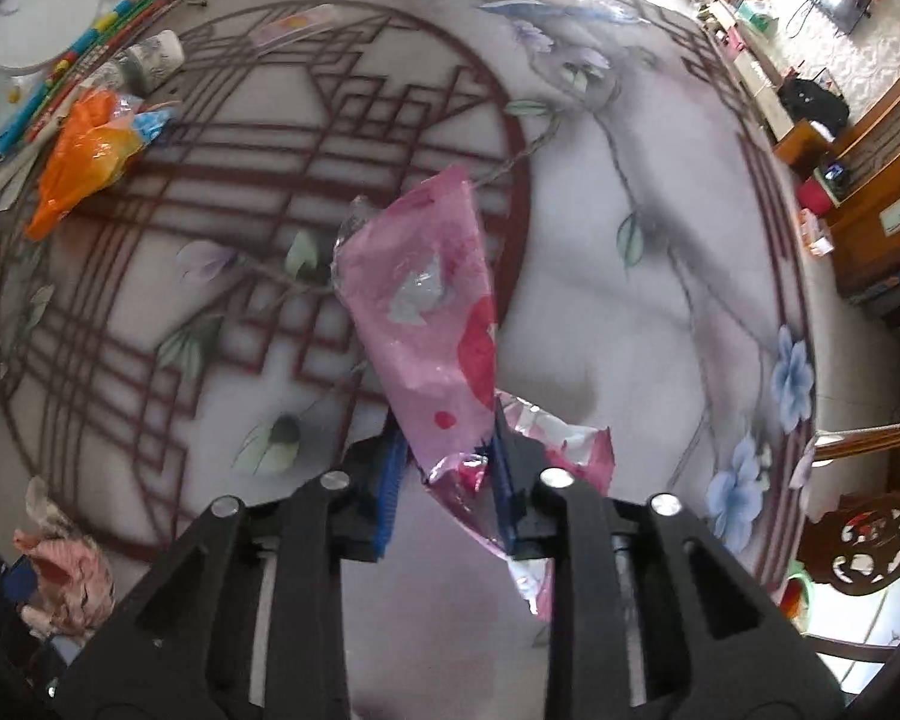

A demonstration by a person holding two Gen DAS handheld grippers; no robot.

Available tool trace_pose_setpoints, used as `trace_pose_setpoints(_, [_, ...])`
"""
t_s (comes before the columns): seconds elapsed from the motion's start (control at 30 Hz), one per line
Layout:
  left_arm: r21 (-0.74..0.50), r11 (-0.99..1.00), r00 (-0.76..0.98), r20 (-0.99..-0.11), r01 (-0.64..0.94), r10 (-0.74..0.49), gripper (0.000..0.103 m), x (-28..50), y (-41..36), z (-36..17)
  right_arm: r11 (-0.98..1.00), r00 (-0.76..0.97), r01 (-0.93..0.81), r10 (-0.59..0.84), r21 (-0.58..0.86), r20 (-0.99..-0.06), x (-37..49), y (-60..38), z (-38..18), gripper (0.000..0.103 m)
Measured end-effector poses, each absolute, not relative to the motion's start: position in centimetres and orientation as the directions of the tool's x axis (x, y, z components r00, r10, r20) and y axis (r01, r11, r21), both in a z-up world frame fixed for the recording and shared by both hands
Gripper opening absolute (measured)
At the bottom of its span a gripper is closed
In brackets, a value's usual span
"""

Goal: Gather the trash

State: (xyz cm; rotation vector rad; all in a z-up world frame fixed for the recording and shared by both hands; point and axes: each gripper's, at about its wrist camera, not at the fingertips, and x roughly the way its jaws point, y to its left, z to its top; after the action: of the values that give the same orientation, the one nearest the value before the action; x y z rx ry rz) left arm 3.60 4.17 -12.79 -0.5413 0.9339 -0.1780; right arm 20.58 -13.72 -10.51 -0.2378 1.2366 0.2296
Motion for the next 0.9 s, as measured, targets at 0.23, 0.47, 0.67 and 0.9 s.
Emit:
trace_pose_setpoints(0.23, [-0.499, 0.862, 0.584, -0.725, -0.082, -0.365, 0.068, 3.8, 3.8, -13.2, 0.954, 0.337, -0.297, 0.063, -0.042, -0.939, 20.2, -13.6, -10.4, 0.074])
trace_pose_setpoints(0.47, [-0.458, 0.887, 0.585, -0.737, -0.061, -0.340, 0.059, 3.9, 3.1, -13.1, 0.939, 0.352, -0.325, 0.009, -0.113, -0.936, 20.9, -12.8, -11.4, 0.039])
trace_pose_setpoints(0.67, [-0.436, 0.899, 0.604, -0.726, -0.035, -0.329, 0.037, 3.7, 2.8, -12.6, 0.954, 0.431, -0.297, 0.088, -0.049, -0.898, 19.0, -14.1, -9.5, 0.024])
trace_pose_setpoints(0.9, [-0.418, 0.909, 0.638, -0.702, -0.007, -0.317, 0.033, 3.4, 2.5, -11.6, 0.953, 0.461, -0.281, 0.237, 0.113, -0.855, 12.5, -16.8, -6.4, 0.025])
